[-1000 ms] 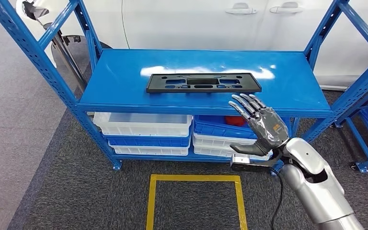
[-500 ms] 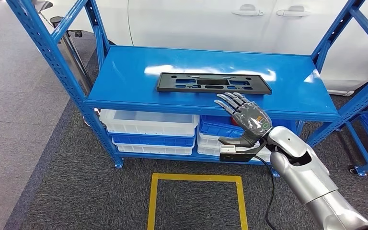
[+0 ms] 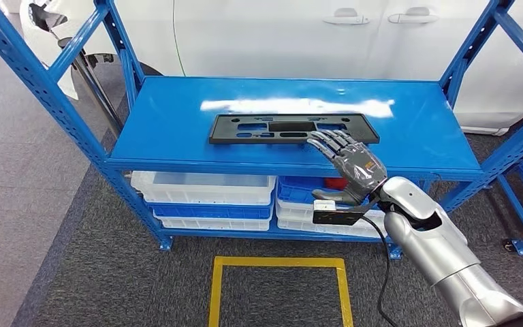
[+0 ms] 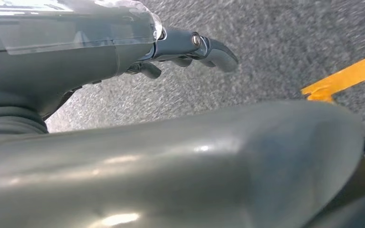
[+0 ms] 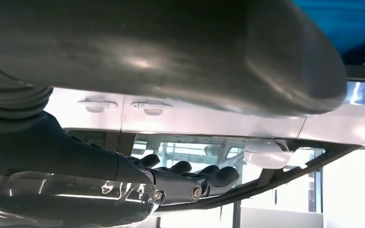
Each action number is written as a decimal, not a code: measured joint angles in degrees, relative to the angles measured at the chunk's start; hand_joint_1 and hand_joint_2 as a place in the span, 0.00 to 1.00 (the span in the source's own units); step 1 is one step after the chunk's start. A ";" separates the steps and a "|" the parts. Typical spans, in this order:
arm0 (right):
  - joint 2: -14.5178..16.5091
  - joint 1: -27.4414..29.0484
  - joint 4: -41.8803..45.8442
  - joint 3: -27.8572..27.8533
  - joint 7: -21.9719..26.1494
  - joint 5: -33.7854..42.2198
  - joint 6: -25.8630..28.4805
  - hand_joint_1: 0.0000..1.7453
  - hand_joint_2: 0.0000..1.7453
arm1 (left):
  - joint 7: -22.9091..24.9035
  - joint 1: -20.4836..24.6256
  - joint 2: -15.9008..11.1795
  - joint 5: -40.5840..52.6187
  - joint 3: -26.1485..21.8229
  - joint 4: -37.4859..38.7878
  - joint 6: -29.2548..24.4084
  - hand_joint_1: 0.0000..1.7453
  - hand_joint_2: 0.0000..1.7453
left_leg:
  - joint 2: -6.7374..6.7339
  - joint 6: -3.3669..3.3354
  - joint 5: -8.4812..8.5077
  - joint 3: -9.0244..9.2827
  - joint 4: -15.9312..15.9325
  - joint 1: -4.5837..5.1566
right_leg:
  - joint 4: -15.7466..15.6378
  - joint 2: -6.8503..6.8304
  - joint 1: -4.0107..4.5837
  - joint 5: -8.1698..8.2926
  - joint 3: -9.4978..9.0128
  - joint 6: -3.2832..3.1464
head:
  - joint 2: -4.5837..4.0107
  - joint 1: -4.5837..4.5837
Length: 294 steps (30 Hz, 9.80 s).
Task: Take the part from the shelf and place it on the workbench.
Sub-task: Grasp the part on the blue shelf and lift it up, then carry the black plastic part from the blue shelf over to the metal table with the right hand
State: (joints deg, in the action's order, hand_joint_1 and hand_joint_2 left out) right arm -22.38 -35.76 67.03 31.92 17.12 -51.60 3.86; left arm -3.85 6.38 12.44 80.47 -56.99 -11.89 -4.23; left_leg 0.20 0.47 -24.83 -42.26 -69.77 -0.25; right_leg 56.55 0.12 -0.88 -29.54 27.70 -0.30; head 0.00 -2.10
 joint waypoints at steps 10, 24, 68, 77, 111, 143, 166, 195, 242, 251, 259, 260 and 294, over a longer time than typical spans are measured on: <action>-0.13 -1.87 -1.57 1.94 -0.20 1.46 0.93 0.00 0.00 | -0.33 0.09 -0.05 -0.17 0.19 0.15 -0.19 0.00 0.00 | 0.17 -2.92 1.56 7.66 12.84 0.04 | 12.04 0.05 0.04 -0.78 5.49 2.95 | 0.01 0.07; -1.84 -2.21 -2.01 3.88 0.02 3.56 0.04 0.00 0.00 | -0.16 0.09 -0.05 -0.20 0.23 0.33 -0.08 0.00 0.00 | 0.60 -0.91 -5.71 12.67 9.04 0.68 | -0.08 0.13 0.40 7.89 8.47 -0.23 | 0.00 0.04; 3.88 -1.91 -12.60 9.29 -6.34 -9.65 1.29 0.00 1.00 | 0.08 0.51 -0.29 0.49 1.79 0.37 1.14 0.00 0.00 | 0.00 -2.03 -0.20 8.66 12.05 0.12 | 1.05 0.49 0.53 5.09 6.68 1.55 | 0.00 0.04; 7.33 -15.08 -23.31 13.16 -4.86 -9.28 -2.39 0.00 1.00 | 0.09 0.88 -0.07 -0.01 1.80 0.37 1.10 0.00 0.00 | -1.14 -2.62 1.66 6.53 11.97 -0.04 | 10.95 0.06 -0.29 0.12 9.68 2.90 | 0.00 0.04; 11.41 -38.12 -32.99 32.06 5.57 6.42 -23.28 0.00 1.00 | -1.81 -0.55 0.21 -3.20 1.13 0.42 -0.38 0.00 0.00 | 0.13 -1.56 0.74 6.93 11.17 0.04 | 2.10 -0.17 0.40 5.14 7.83 1.67 | 0.01 0.04; 3.65 -32.84 -22.64 39.01 -2.58 10.93 -1.48 0.00 1.00 | -1.95 -0.16 0.15 -3.58 0.23 0.42 -0.17 0.00 0.00 | 0.35 -1.48 0.18 8.13 11.87 0.06 | 1.19 -0.02 0.62 5.60 7.49 1.39 | 0.01 0.04; 6.91 -20.56 -32.24 26.11 -4.37 4.30 4.70 0.00 1.00 | -1.91 -0.18 0.10 -3.20 0.30 0.42 -0.13 0.00 0.00 | 0.19 -2.88 0.71 8.12 12.33 -0.20 | 17.02 -0.08 0.08 -2.14 14.43 2.97 | 0.00 0.04; 15.11 -22.46 -43.43 21.98 -10.44 -4.58 5.81 0.99 1.00 | -1.14 0.63 0.20 -2.92 0.39 0.42 -0.86 0.00 0.00 | 0.17 -2.71 0.82 7.88 12.16 -0.25 | 13.52 -0.08 0.09 -1.66 12.25 2.84 | 0.00 0.04; 10.64 -16.92 -6.94 1.08 10.21 43.25 -15.31 0.97 1.00 | -1.31 0.94 -0.28 -3.11 0.42 0.42 -0.87 0.00 0.00 | 0.13 0.21 -7.45 0.67 -4.06 -0.35 | 1.17 -0.12 0.30 5.03 7.01 -0.48 | 0.00 0.02; 10.80 -10.68 3.06 -1.49 11.66 56.89 -20.13 0.93 1.00 | -0.98 1.17 -0.50 -3.49 0.39 0.42 -1.65 0.00 0.00 | 0.33 -1.24 0.15 7.55 11.32 -0.08 | 1.44 0.05 0.70 4.53 6.73 1.08 | 0.01 0.03; 13.69 11.50 21.53 -1.82 14.80 63.78 -19.16 0.91 1.00 | -1.65 1.30 -0.73 -4.09 0.25 0.42 -3.16 0.00 1.00 | 0.58 -2.38 0.32 8.23 12.20 -0.48 | 17.40 -0.05 -0.02 -2.54 14.15 2.75 | 0.01 0.04; 14.10 14.33 23.90 -1.71 15.23 62.81 -18.69 0.91 1.00 | -1.94 1.22 -0.77 -4.08 0.24 0.42 -3.67 0.00 1.00 | 0.65 -2.26 0.22 8.26 12.13 -0.48 | 14.71 -0.07 -0.08 -0.83 12.93 2.69 | 0.00 0.04; 21.31 31.32 39.73 0.91 11.24 60.84 -17.32 0.89 1.00 | 0.50 3.28 -1.19 -6.08 0.00 0.42 -5.44 0.00 1.00 | 0.10 -1.47 -1.05 10.37 12.28 -0.18 | 2.89 -0.08 0.05 3.52 5.81 1.60 | 0.00 0.02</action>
State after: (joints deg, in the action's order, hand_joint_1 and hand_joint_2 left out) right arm -1.08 -4.44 106.76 32.83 28.36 9.23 -13.46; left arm -3.35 9.66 11.25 74.40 -56.99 -11.47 -9.67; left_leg 0.29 -1.01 -25.88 -31.89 -57.49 -0.43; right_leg 59.44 0.04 -0.82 -26.02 33.52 1.30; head 0.00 -2.08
